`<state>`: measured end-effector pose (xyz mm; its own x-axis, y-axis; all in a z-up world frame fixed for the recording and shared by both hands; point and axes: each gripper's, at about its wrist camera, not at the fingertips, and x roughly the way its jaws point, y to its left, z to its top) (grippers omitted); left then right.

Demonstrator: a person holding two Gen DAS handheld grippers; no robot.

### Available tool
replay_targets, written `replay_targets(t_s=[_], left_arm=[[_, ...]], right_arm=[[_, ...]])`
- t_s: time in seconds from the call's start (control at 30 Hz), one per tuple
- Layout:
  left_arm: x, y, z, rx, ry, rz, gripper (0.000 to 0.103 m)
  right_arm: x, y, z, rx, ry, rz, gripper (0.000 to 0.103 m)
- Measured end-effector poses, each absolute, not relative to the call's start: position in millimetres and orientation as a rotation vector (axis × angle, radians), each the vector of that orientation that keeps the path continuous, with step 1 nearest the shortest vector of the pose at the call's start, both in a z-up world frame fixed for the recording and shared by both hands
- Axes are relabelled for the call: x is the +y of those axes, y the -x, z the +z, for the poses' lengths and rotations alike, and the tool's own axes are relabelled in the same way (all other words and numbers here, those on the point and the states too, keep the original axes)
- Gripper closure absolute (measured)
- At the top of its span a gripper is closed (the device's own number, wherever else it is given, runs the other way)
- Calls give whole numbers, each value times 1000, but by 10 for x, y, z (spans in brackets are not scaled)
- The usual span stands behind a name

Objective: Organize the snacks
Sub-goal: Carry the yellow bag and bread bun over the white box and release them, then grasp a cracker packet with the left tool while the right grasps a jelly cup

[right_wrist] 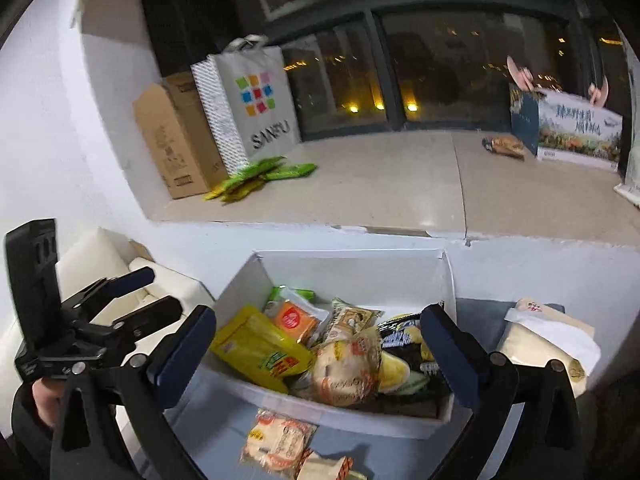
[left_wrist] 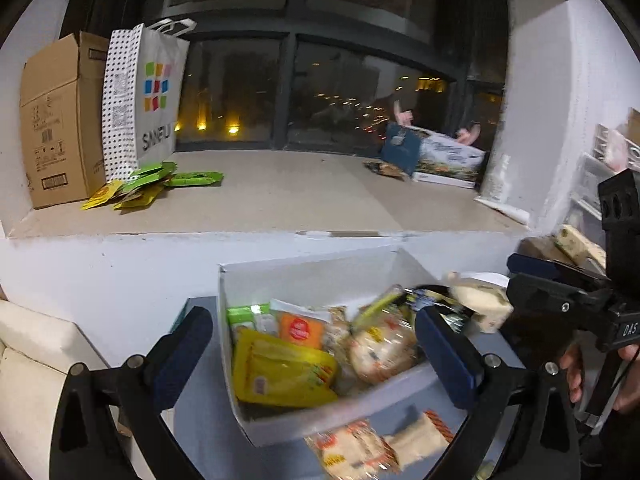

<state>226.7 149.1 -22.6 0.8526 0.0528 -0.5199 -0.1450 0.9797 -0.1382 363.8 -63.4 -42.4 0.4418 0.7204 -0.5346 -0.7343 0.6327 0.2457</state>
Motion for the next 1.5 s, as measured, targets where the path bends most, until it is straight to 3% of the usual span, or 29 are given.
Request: replay_targets(t_s=[0.4, 0.73, 0.97, 1.4, 1.47, 1.5], left_arm=[[857, -1175, -100, 456, 123, 24, 0], [562, -444, -443, 456, 177, -28, 0], [529, -300, -601, 480, 192, -43, 0], [542, -244, -815, 530, 185, -39, 0], [505, -285, -870, 552, 165, -46, 0], [479, -311, -898, 558, 150, -57, 0]], right_arm=[[-1532, -2523, -403, 542, 68, 992, 0], [-2283, -1894, -991, 590, -25, 945, 0], [-2367, -1885, -1499, 724, -87, 894, 0], [-1862, -2283, -2218, 920, 84, 721, 0], [-1815, -2322, -2281, 941, 78, 726, 9], [-1776, -2329, -2320, 952, 102, 720, 39]])
